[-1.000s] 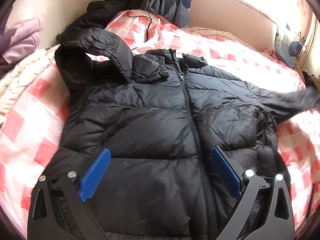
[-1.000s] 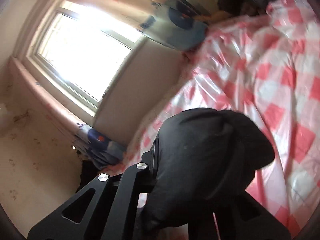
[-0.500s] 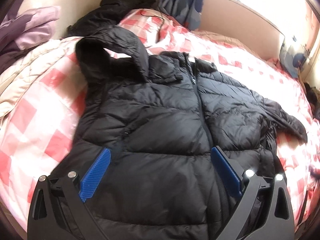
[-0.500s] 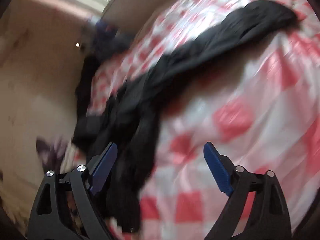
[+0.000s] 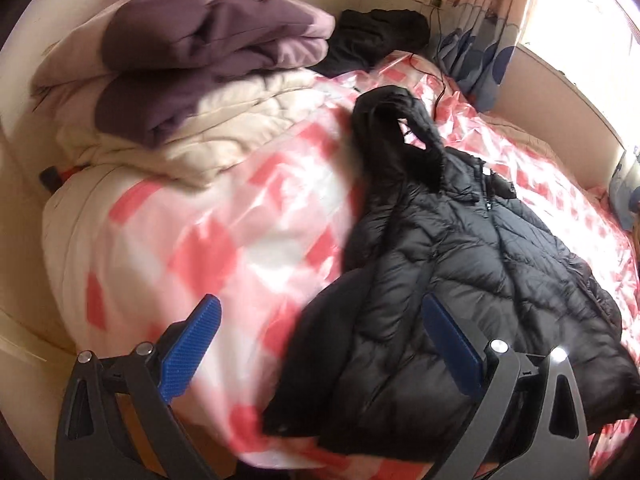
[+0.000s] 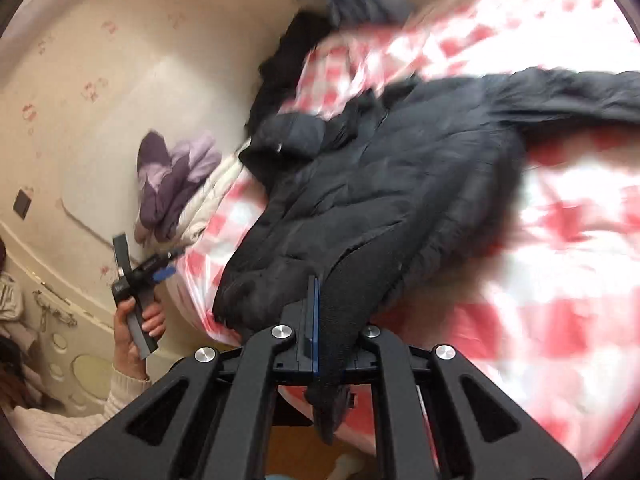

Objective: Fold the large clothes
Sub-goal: 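Lift the held sleeve with the right tool and carry it across the jacket body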

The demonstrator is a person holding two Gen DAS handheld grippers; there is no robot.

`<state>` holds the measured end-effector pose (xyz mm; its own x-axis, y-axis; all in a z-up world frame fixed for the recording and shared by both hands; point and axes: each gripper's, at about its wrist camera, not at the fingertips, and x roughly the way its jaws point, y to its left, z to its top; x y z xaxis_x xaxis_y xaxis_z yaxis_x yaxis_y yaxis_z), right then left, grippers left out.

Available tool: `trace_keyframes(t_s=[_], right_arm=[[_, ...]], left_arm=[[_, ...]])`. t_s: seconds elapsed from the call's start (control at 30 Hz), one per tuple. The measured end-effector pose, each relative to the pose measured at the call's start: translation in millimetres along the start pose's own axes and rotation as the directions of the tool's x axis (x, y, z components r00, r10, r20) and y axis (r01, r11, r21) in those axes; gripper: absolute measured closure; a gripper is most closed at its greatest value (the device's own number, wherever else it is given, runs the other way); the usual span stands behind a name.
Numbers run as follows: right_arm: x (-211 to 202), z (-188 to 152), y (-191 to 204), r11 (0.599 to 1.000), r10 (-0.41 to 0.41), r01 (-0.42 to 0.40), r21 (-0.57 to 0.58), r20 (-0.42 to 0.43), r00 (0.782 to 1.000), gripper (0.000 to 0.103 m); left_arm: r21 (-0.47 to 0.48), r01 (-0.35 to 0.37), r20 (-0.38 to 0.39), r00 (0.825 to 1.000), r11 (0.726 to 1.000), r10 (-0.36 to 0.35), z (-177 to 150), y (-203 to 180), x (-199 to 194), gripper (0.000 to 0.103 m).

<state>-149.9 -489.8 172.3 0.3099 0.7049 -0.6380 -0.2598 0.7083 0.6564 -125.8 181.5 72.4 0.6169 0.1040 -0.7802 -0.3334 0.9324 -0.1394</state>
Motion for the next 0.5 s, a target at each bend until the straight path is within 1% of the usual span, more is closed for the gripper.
trace_keyframes(t_s=[0.07,0.1,0.13,0.2,0.23,0.27,0.3,0.33,0.37,0.4,0.43,0.47,0.5], right_arm=[[-16.5,-21.4,-30.4,0.996,-0.06,0.061,0.063,-0.022,0.998,0.098],[-19.1,-47.7,-36.0,0.99,-0.098,0.102,0.095,-0.046,0.994,0.098],[-20.0,-65.6,-58.4,0.978,-0.143,0.153,0.14,-0.081,0.986,0.098],[-24.2,-99.4,-104.5,0.948,-0.191,0.216,0.234,-0.125,0.974,0.098],[-26.0,-111.7,-117.7,0.938,-0.2,0.237,0.254,-0.164,0.966,0.094],[-24.0,-123.4,-133.1,0.925,-0.188,0.25,0.285,-0.225,0.956,0.09],[-30.1,-127.1,-140.0,0.92,-0.181,0.25,0.301,-0.238,0.954,0.084],[-39.9,-124.9,-142.9,0.92,-0.184,0.249,0.304,-0.227,0.956,0.076],[-56.4,-118.7,-142.3,0.924,-0.2,0.247,0.291,-0.182,0.963,0.07],[-83.7,-103.2,-144.9,0.928,-0.226,0.24,0.284,-0.081,0.971,0.052],[-97.7,-94.8,-150.9,0.924,-0.249,0.239,0.298,-0.005,0.969,0.03],[-124.1,-75.3,-165.3,0.909,-0.284,0.236,0.344,0.098,0.954,0.022],[-146.8,-63.9,-179.3,0.898,-0.294,0.21,0.386,0.171,0.941,0.016]], left_arm=[[0.016,0.008,-0.024,1.0,1.0,-0.008,-5.2,0.4,3.2,0.007],[0.034,0.018,-0.04,0.999,0.999,-0.017,-9.5,-3.9,6.7,0.007],[0.052,0.03,-0.051,0.998,0.998,-0.027,-13.6,-9.6,10.3,0.007],[0.083,0.061,-0.081,0.995,0.995,-0.054,-20.2,-24.6,19.0,0.007],[0.097,0.074,-0.096,0.993,0.993,-0.065,-23.7,-34.5,23.4,0.007],[0.11,0.083,-0.109,0.992,0.991,-0.071,-25.7,-43.9,28.1,0.007],[0.13,0.092,-0.123,0.989,0.987,-0.076,-26.8,-59.3,34.4,0.007],[0.149,0.106,-0.128,0.988,0.983,-0.087,-26.6,-72.1,38.5,0.007],[0.162,0.117,-0.125,0.987,0.98,-0.097,-25.7,-79.6,40.5,0.007],[0.187,0.128,-0.118,0.987,0.974,-0.107,-24.6,-96.4,44.5,0.007],[0.204,0.136,-0.113,0.987,0.97,-0.114,-23.3,-109.2,47.8,0.007],[0.218,0.146,-0.11,0.986,0.965,-0.124,-21.9,-122.3,52.2,0.007],[0.231,0.163,-0.108,0.984,0.959,-0.141,-20.8,-140.0,58.2,0.007]])
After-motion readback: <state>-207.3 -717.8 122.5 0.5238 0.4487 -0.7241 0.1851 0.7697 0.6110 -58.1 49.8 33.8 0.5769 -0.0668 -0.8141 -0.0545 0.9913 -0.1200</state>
